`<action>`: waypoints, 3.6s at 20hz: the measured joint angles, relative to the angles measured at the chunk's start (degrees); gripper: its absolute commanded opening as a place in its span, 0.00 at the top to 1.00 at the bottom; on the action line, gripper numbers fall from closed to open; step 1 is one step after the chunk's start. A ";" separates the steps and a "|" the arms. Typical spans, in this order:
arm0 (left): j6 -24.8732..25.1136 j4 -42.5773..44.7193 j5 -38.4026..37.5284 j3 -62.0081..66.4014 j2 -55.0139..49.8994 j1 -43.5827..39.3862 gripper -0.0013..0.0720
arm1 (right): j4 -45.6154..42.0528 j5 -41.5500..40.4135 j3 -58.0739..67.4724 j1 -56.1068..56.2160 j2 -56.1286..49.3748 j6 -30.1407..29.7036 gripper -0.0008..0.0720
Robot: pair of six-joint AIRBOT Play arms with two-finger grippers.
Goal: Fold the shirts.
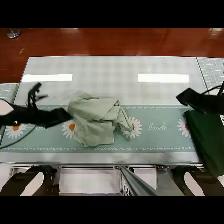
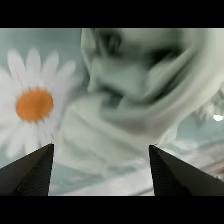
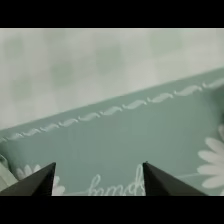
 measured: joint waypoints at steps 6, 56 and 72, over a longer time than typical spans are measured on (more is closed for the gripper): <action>5.25 -12.96 9.81 -14.29 2.67 -7.43 0.03 | 10.08 -1.90 -15.30 1.75 1.16 -4.52 0.13; 2.62 -0.37 -17.35 67.98 11.61 2.62 0.95 | -8.90 26.47 64.37 17.99 10.32 -7.37 0.97; 3.61 4.02 7.87 25.62 -11.15 -5.62 0.95 | -7.67 -0.57 28.79 17.22 -17.00 -4.00 0.97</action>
